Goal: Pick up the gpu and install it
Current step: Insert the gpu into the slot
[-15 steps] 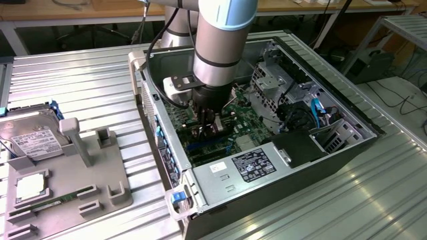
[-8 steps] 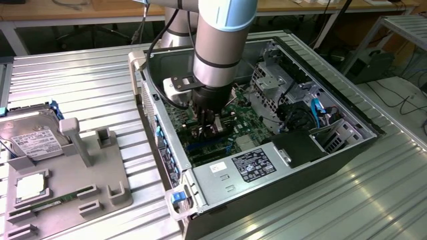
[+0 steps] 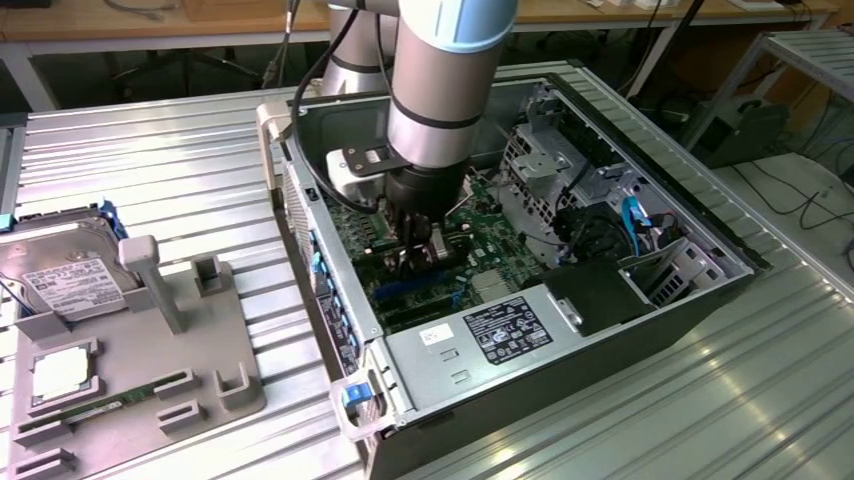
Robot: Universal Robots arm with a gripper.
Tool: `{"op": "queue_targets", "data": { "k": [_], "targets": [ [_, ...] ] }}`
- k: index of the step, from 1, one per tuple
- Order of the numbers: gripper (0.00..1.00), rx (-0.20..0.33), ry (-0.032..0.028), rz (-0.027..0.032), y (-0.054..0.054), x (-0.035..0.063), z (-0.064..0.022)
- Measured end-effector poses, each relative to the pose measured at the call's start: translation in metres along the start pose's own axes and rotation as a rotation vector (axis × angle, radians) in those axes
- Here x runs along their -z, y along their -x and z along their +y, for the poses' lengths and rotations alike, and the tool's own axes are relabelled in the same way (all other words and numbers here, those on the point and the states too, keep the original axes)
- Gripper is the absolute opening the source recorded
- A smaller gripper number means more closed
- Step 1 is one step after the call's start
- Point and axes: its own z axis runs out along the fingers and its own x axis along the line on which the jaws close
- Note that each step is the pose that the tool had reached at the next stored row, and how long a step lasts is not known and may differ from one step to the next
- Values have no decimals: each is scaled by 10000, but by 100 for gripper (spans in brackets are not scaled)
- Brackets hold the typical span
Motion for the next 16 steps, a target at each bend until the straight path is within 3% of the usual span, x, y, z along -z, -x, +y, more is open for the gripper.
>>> {"op": "queue_targets", "data": {
  "k": [9,16],
  "targets": [
    [30,0,0,1,-16,-14,0],
    [30,0,30,10,-18,-88,1]
  ]
}}
